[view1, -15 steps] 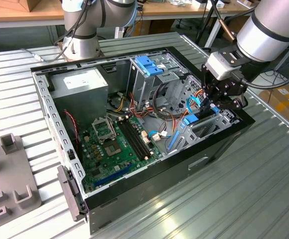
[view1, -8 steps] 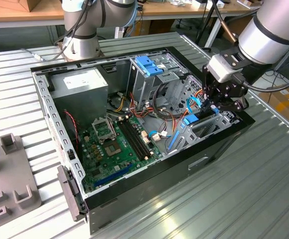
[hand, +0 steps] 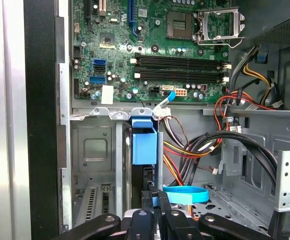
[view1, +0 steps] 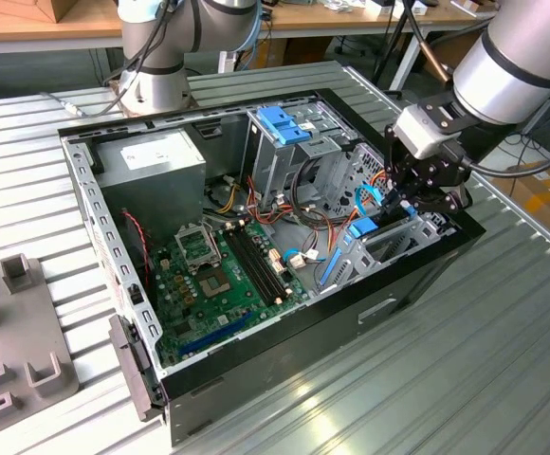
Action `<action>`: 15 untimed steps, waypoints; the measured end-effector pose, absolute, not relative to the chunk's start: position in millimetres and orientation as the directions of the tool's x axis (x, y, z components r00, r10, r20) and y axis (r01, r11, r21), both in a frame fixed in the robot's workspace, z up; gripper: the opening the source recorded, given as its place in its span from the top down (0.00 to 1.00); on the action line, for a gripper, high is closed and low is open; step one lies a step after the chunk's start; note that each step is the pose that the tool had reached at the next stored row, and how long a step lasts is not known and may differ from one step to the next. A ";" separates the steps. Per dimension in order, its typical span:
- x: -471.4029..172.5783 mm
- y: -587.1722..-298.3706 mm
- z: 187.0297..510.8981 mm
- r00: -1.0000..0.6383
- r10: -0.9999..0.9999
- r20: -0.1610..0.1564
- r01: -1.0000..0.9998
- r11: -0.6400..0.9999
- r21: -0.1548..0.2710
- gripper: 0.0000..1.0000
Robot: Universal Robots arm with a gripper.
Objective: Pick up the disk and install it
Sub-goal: 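Insert the first disk wire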
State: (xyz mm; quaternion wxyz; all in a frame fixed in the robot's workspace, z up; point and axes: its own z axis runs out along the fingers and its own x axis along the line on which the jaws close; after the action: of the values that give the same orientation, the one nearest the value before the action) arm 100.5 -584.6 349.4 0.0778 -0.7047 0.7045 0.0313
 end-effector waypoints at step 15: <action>101.9 -584.6 347.6 0.006 -0.988 -0.157 -0.998 0.004 -0.066 0.84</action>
State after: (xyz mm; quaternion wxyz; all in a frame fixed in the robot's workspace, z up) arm 101.9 -584.6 347.6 0.0789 -0.7049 0.7041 0.0324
